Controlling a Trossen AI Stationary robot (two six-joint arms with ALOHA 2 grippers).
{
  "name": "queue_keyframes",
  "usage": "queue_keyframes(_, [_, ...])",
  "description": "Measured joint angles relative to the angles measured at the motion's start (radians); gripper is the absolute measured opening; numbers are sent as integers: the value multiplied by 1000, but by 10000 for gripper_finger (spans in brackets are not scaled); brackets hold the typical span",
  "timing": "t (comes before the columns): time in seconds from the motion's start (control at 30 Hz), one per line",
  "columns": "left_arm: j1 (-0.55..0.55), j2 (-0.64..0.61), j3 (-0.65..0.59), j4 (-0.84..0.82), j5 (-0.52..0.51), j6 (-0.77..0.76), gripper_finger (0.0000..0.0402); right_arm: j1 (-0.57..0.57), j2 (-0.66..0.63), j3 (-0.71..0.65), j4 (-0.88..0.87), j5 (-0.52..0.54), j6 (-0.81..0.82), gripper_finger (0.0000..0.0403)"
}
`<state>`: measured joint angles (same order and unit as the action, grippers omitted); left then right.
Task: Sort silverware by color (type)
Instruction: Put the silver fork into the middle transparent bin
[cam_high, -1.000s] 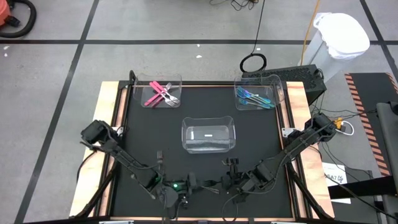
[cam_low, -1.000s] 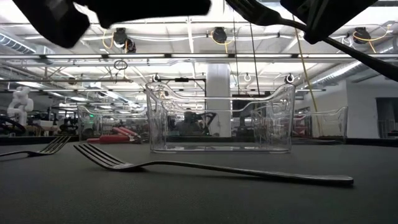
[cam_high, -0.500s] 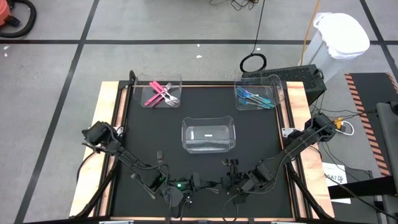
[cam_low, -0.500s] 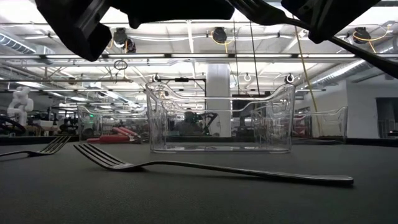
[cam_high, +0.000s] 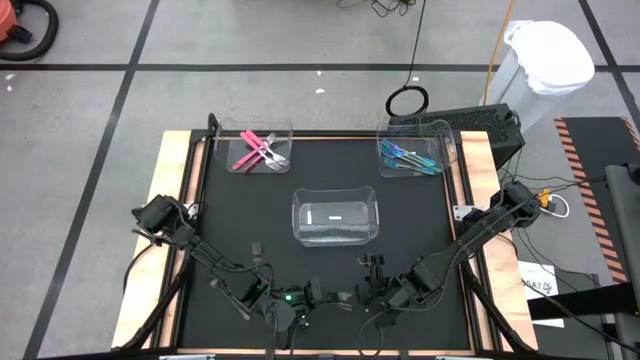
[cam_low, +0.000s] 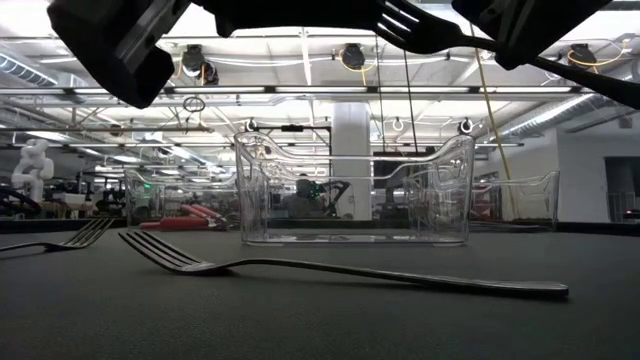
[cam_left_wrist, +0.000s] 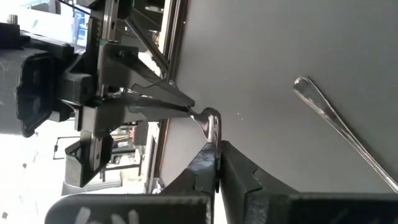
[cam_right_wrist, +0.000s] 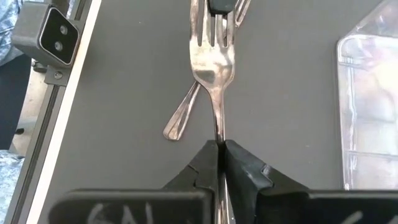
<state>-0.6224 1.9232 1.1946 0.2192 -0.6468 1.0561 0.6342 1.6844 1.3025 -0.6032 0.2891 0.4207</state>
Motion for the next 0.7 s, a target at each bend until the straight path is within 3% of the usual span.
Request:
queue_keyframes(0.23, [3, -1, 0, 15, -21, -3, 4, 9, 0, 0, 5, 105, 5, 73])
queue_keyframes(0.47, [1, -1, 0, 14, -19, -30, 2, 33, 0, 0, 3, 126, -5, 139])
queue_keyframes(0.7, [6, -33, 0, 16, 2, -119, 2, 49, 0, 0, -3, 170, -13, 167])
